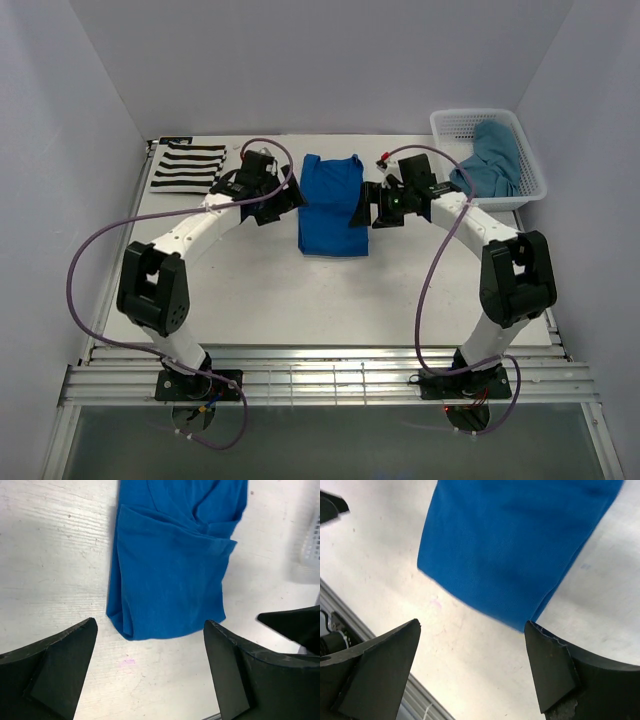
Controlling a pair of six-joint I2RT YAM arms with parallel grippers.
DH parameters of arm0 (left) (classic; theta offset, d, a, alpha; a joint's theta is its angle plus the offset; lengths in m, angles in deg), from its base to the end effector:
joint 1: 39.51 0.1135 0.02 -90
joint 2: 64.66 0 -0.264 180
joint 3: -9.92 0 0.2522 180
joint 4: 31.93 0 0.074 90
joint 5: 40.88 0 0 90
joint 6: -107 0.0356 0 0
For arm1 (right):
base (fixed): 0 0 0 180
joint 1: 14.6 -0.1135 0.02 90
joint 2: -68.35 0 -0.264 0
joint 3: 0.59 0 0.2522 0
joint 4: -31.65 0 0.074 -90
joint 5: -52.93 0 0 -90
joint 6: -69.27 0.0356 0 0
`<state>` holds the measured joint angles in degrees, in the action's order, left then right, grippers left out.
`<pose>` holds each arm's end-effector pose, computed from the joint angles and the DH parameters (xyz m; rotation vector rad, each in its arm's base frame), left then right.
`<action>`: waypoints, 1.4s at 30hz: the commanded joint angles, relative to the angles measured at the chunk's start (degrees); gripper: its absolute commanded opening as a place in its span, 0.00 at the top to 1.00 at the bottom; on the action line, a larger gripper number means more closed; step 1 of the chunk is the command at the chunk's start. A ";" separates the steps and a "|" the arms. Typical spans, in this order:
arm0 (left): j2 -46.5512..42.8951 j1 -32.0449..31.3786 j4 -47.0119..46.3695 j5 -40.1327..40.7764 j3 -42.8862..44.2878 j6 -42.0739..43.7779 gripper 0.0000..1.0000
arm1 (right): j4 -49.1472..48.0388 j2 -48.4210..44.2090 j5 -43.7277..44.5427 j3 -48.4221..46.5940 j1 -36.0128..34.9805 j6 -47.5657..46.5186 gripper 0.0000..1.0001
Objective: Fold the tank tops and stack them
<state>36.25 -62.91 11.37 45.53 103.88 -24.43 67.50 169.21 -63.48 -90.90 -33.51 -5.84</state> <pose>0.3574 -0.1571 0.2580 -0.3684 2.5050 -0.5576 0.3645 0.1416 0.2499 -0.3117 2.4090 0.8242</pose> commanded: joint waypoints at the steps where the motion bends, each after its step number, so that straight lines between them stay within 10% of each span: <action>1: -6.58 0.19 -1.49 -1.93 -7.75 -1.20 0.02 | -4.76 -5.65 -0.92 8.07 -1.03 2.84 0.10; 16: 0.87 0.11 -8.18 -10.47 -14.99 -0.58 0.03 | -9.43 -2.87 0.40 16.61 -1.12 5.32 0.09; 26: 3.95 0.11 -9.50 -10.20 -13.94 -0.67 0.26 | -11.36 0.12 -0.57 17.14 -1.03 6.28 0.01; 42: 9.66 0.11 -10.90 -11.61 -13.84 -0.06 0.56 | -15.49 4.87 2.95 18.72 -0.95 12.79 0.40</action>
<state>44.40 -62.86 0.26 33.38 90.11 -25.46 53.27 172.75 -62.50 -73.42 -34.69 5.53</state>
